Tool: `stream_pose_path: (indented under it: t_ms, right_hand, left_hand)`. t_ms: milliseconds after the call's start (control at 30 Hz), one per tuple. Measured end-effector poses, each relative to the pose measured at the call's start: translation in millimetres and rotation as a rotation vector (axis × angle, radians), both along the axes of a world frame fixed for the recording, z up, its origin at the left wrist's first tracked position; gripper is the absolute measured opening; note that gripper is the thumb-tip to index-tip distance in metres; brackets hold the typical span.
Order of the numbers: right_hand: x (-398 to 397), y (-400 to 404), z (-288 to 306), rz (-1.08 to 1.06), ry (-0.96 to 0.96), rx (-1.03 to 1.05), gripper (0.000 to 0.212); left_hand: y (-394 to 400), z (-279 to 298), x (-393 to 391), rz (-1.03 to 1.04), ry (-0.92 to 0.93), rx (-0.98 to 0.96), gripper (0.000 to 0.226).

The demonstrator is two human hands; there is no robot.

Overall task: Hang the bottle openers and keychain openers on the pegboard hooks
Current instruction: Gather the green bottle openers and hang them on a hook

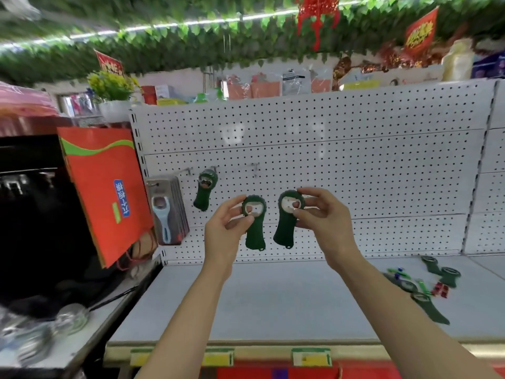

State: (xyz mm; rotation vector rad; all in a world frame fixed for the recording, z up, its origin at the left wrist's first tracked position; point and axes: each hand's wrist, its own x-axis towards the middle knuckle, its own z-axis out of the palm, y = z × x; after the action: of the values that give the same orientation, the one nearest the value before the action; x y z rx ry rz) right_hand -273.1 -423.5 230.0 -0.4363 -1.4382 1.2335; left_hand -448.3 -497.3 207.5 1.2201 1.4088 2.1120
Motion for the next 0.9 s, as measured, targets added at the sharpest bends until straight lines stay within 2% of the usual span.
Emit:
stream_pose_path:
  t_ms: [433, 900]
  right_hand:
    - [-111, -37, 13, -0.007, 0.028, 0.018, 0.031]
    - [-155, -23, 23, 0.043, -0.022, 0.047, 0.031]
  left_hand:
    - [-12, 26, -118, -0.009, 0.069, 0.062, 0.043]
    - [35, 37, -167, 0.066, 0.118, 0.008, 0.043]
